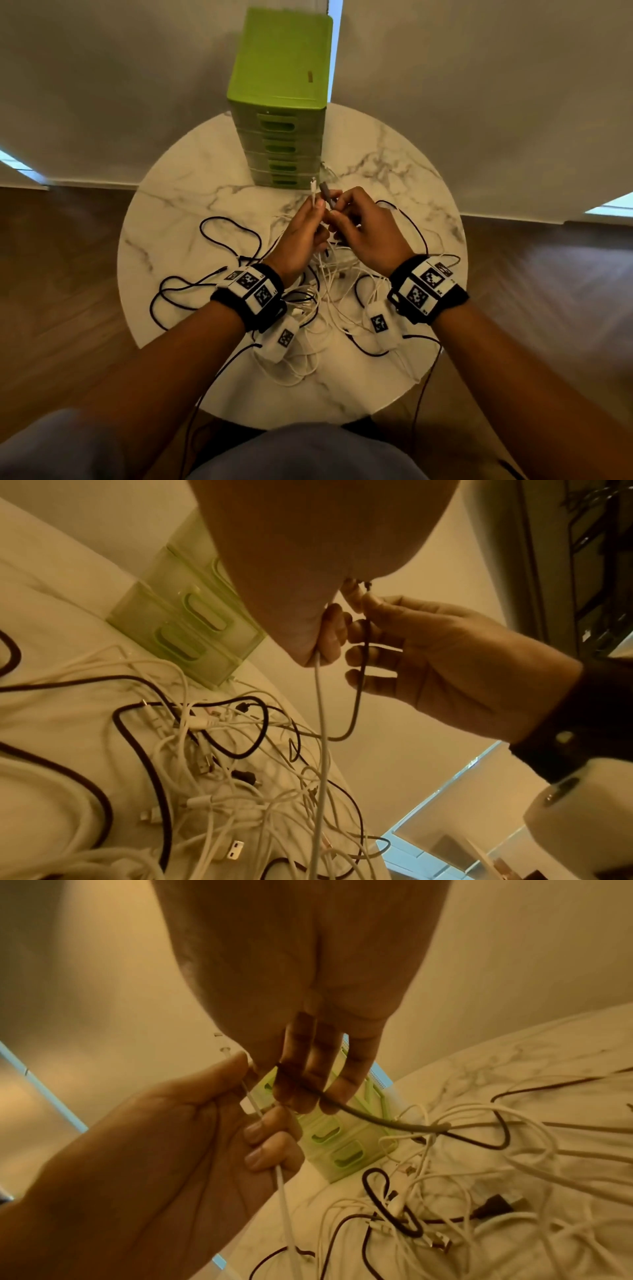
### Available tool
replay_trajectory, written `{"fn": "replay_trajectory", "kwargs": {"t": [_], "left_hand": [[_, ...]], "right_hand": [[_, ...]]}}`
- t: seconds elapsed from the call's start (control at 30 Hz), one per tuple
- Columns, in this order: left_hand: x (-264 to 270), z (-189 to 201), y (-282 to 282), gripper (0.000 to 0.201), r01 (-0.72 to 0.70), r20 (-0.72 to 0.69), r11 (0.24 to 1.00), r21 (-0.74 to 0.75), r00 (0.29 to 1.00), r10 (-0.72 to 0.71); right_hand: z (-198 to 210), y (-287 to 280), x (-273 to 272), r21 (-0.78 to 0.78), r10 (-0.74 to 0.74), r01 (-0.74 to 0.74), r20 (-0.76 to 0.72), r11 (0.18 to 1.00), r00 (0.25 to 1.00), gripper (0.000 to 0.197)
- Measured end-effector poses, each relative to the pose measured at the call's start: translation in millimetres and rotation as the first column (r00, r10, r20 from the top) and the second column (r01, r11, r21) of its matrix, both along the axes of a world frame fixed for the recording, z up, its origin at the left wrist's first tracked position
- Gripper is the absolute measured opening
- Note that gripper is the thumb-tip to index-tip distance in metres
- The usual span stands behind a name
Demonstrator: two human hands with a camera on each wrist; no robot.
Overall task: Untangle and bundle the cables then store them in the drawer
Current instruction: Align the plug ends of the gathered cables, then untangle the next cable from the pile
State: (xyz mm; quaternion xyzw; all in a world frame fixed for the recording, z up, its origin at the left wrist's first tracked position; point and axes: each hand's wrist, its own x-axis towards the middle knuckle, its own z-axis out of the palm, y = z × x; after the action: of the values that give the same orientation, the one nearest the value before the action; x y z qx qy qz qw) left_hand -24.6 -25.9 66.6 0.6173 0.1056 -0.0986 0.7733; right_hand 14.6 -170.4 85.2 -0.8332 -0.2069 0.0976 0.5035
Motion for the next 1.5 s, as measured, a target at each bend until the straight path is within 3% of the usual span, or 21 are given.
{"fn": "replay_trajectory", "kwargs": {"t": [0.1,0.23,0.33,0.5,0.57,0.7,0.77,0.87,0.97,1.03,1.1,1.17,1.23,1.33,1.4,1.5], "left_hand": [[-8,11,3,0.04,-0.001,0.013,0.998,0.068,1.0,0.0],[-9,26,12,0.034,-0.084,0.116,0.995,0.045,0.99,0.078],[-6,31,17,0.035,-0.12,0.144,0.993,0.007,0.983,0.118],[-8,37,14,0.035,-0.092,0.109,0.989,0.115,0.991,0.079],[-5,38,20,0.039,-0.13,0.154,0.989,0.064,0.981,0.119],[2,45,39,0.041,-0.128,0.198,0.975,-0.184,0.966,0.164],[6,58,60,0.041,-0.188,0.213,0.957,-0.22,0.948,0.235],[12,84,101,0.041,-0.309,0.252,0.922,-0.233,0.897,0.364],[12,96,129,0.042,-0.401,0.312,0.91,-0.106,0.855,0.414],[7,89,127,0.045,-0.376,0.282,0.919,0.119,0.9,0.332],[-2,74,111,0.054,-0.206,0.163,0.88,0.429,0.975,0.149],[-12,56,90,0.06,0.007,-0.006,0.814,0.58,1.0,-0.004],[-18,45,68,0.059,0.046,-0.075,0.86,0.509,0.997,-0.01],[-7,37,49,0.053,-0.101,-0.044,0.971,0.215,0.993,0.113],[4,35,45,0.051,-0.183,0.022,0.982,0.051,0.983,0.182],[12,43,47,0.042,-0.268,0.15,0.963,0.038,0.954,0.259]], "right_hand": [[-5,2,-2,0.034,0.003,-0.003,-0.02,0.999,1.0,0.015],[-24,-7,-4,-0.145,0.098,-0.11,-0.088,0.983,0.991,0.017],[-32,-8,-5,-0.191,0.172,-0.165,0.021,0.968,0.985,0.026],[-22,10,-4,-0.213,0.303,-0.272,0.128,0.938,0.944,0.029],[-30,11,-2,-0.307,0.326,-0.293,0.059,0.905,0.944,0.034],[-58,-9,7,-0.486,0.341,-0.339,-0.087,0.806,0.936,0.04],[-66,-19,11,-0.512,0.33,-0.374,-0.179,0.773,0.927,0.029],[-67,-30,21,-0.565,0.335,-0.377,-0.182,0.733,0.924,0.029],[-58,-32,34,-0.606,0.279,-0.301,-0.133,0.736,0.951,0.033],[-45,-24,40,-0.581,0.194,-0.18,-0.039,0.794,0.98,0.032],[-28,-8,40,-0.496,0.148,-0.106,0.045,0.862,0.988,0.03],[-9,11,32,-0.397,0.153,-0.1,0.103,0.912,0.983,0.025],[6,26,22,-0.343,0.211,-0.15,0.149,0.927,0.966,0.027],[17,38,7,-0.317,0.324,-0.27,0.132,0.909,0.937,0.037],[16,40,-2,-0.309,0.351,-0.315,0.068,0.898,0.934,0.037],[3,30,-13,-0.328,0.337,-0.327,-0.026,0.887,0.941,0.041]]}}
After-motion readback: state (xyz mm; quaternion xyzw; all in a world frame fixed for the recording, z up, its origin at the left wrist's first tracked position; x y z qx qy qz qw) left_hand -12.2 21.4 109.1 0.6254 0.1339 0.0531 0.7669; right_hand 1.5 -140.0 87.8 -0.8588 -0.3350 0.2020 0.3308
